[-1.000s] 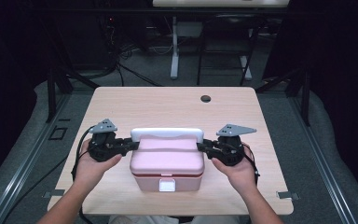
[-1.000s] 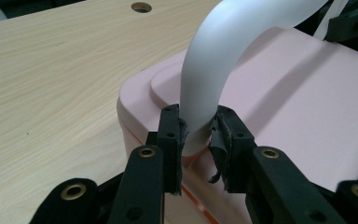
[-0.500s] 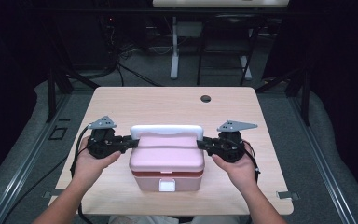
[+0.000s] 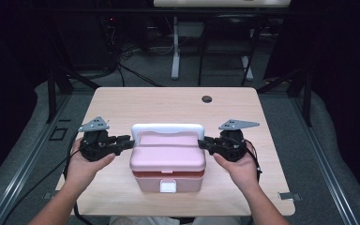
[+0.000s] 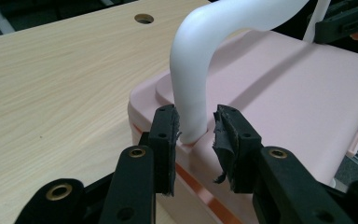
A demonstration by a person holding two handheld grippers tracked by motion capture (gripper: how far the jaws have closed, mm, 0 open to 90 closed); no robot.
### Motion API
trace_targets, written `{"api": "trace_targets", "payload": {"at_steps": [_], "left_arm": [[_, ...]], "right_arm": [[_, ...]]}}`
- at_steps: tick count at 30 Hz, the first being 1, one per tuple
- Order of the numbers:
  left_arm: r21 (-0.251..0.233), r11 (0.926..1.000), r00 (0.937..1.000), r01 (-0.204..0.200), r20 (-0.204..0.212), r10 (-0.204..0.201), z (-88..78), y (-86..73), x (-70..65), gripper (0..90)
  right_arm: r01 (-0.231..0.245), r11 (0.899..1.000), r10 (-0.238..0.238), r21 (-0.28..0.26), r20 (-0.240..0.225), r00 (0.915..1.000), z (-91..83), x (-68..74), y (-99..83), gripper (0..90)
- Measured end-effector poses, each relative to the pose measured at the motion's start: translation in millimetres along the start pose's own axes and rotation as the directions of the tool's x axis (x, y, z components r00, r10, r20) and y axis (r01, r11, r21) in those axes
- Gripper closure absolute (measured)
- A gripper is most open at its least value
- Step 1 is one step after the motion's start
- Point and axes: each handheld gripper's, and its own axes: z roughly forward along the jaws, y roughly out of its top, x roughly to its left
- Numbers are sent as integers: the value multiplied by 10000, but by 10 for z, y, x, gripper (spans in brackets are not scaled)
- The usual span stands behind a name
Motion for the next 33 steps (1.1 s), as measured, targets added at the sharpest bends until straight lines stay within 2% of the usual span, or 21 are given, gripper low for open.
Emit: {"api": "trace_targets", "payload": {"at_steps": [5, 12, 19, 25, 33], "left_arm": [[-32, 10000, 10000, -6, -76, 5, -53, -61, -2, 705], [180, 9996, 9997, -202, -148, 205, -110, -172, -16, 810], [333, 9993, 9998, -170, -79, 172, -104, -284, -31, 887], [564, 9984, 10000, -85, 14, 85, -66, -398, -53, 898], [671, 9977, 9997, -82, 218, 67, -13, -447, -110, 900]], "right_arm": [[4, 10000, -3, 49, -20, 10000, -6, -4, 16, 741], [-89, 10000, 89, -4, -72, 9999, -13, -12, 36, 742], [-147, 9999, 147, -2, -62, 9999, -18, -14, 56, 742], [-111, 9999, 111, -25, -42, 9999, -22, -9, 69, 742], [-127, 9999, 127, -24, -37, 9999, -24, -7, 78, 742]]}}
